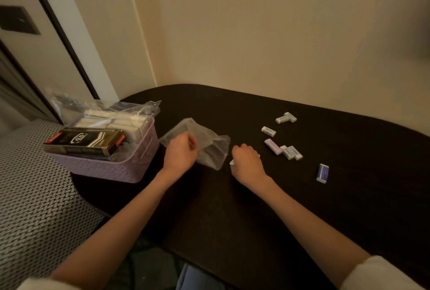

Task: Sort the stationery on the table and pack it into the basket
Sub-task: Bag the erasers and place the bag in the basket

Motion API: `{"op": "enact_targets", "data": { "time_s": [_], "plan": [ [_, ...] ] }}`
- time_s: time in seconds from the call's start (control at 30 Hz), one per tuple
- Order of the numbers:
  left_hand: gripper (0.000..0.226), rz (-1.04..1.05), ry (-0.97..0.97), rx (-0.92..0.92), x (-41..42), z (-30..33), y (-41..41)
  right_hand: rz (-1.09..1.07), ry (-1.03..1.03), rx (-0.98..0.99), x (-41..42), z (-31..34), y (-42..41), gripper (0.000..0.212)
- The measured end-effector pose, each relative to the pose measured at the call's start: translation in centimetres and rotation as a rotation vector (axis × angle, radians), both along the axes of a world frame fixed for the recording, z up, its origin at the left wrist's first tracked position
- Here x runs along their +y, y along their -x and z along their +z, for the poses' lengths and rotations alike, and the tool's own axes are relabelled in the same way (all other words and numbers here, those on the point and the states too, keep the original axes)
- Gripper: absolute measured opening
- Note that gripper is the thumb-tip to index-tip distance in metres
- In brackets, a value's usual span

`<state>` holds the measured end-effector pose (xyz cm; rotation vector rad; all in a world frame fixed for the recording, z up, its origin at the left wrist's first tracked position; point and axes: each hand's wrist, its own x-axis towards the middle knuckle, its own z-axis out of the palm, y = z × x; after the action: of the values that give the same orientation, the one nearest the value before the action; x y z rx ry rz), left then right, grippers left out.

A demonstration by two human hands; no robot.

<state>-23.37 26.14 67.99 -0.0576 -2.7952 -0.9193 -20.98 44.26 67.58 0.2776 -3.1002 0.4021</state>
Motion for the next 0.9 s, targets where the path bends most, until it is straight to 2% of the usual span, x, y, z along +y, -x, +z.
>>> {"op": "enact_targets", "data": {
  "time_s": [0.1,0.27,0.43,0.5,0.63,0.77,0.9],
  "plan": [
    [0.021,-0.02,0.001,-0.058,0.1,0.0,-2.6,0.035,0.108,0.012,0.7,-0.8,-1.5,0.028],
    [0.047,-0.01,0.134,-0.014,1.0,-0.3,-3.5,-0.001,0.045,0.125,1.9,-2.4,-3.3,0.024],
    [0.064,0.026,0.134,0.029,2.3,-0.4,-4.4,-0.1,0.092,0.304,3.4,-1.3,-2.1,0.03],
    [0.066,0.033,0.119,0.041,3.1,-0.4,-4.9,-0.129,0.102,0.295,4.0,-1.1,-1.0,0.03],
    [0.074,0.131,0.034,0.048,4.7,-0.3,-4.8,-0.121,0.138,0.159,4.5,-1.8,0.6,0.028],
    [0.068,0.147,-0.014,0.054,6.2,0.1,-3.5,-0.083,0.161,0.135,4.7,-2.3,0.6,0.027],
    [0.042,0.073,0.093,-0.039,6.8,-0.4,-2.1,-0.042,0.136,0.139,5.1,-2.3,0.2,0.02]
  ]
}}
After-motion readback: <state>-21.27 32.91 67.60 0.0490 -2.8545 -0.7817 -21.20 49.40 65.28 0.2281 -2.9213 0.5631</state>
